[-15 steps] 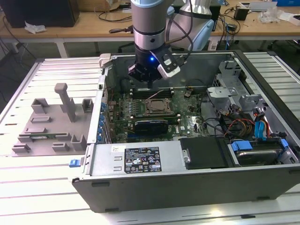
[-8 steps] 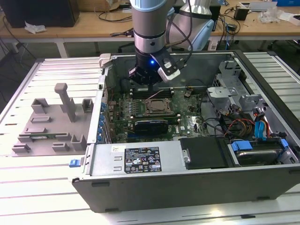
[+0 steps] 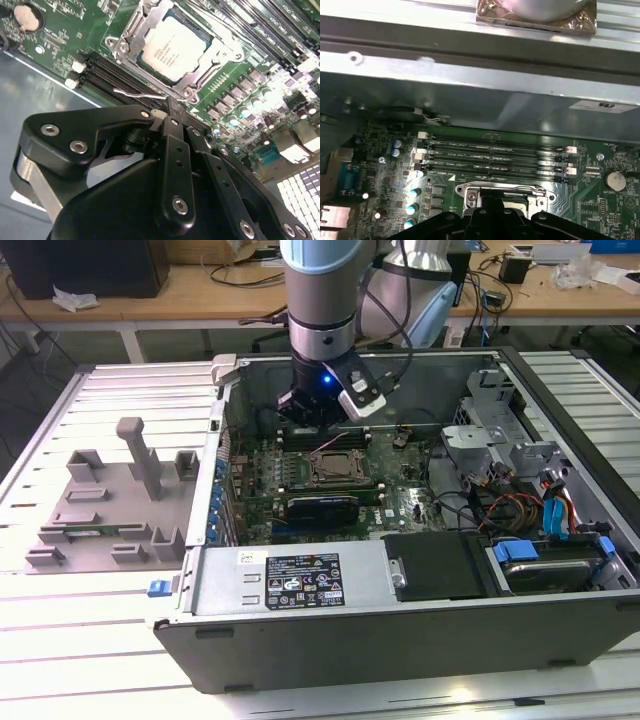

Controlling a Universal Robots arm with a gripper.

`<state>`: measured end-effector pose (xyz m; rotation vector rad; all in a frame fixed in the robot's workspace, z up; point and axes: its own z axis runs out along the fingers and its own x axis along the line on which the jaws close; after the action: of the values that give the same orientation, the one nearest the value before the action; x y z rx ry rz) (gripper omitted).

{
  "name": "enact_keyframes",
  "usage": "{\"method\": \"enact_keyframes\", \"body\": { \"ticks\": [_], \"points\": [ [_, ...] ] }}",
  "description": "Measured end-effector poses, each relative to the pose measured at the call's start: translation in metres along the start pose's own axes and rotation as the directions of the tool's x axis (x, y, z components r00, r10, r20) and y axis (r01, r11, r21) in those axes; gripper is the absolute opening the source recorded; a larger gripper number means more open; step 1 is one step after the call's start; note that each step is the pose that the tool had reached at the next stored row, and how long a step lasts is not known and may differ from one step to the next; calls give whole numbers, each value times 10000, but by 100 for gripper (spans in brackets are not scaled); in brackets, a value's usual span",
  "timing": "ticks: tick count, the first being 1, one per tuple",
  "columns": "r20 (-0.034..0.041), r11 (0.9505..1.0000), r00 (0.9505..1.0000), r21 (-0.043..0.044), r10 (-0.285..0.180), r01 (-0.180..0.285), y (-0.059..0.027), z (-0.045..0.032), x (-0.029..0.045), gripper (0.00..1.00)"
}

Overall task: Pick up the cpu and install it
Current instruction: 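Install the first cpu locking lever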

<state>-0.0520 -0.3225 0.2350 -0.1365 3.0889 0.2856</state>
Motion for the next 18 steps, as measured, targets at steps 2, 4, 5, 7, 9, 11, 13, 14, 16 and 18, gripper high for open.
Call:
{"method": "enact_keyframes", "body": {
  "ticks": [2, 4, 5, 7, 9, 11, 13, 14, 16, 18],
  "points": [
    [12, 10000, 10000, 4, 69, -69, -8, 20, -51, 11],
    [20, 9999, 9999, 4, 103, -103, -14, 35, -90, 11],
    [20, 9999, 9999, 4, 108, -108, -15, 45, -109, 11],
    [21, 9999, 9999, 4, 110, -110, -2, 65, -117, 11],
    [21, 9999, 9999, 4, 109, -109, 24, 90, -119, 11],
    [21, 9999, 9999, -2, 109, -109, 47, 110, -121, 11],
    [22, 9999, 9999, -10, 109, -109, 69, 133, -122, 11],
    [23, 9999, 9999, -14, 109, -109, 74, 139, -122, 11],
    [22, 9999, 9999, -15, 109, -109, 84, 154, -123, 11],
    [26, 9999, 9999, -17, 109, -109, 94, 169, -123, 11]
  ]
}}
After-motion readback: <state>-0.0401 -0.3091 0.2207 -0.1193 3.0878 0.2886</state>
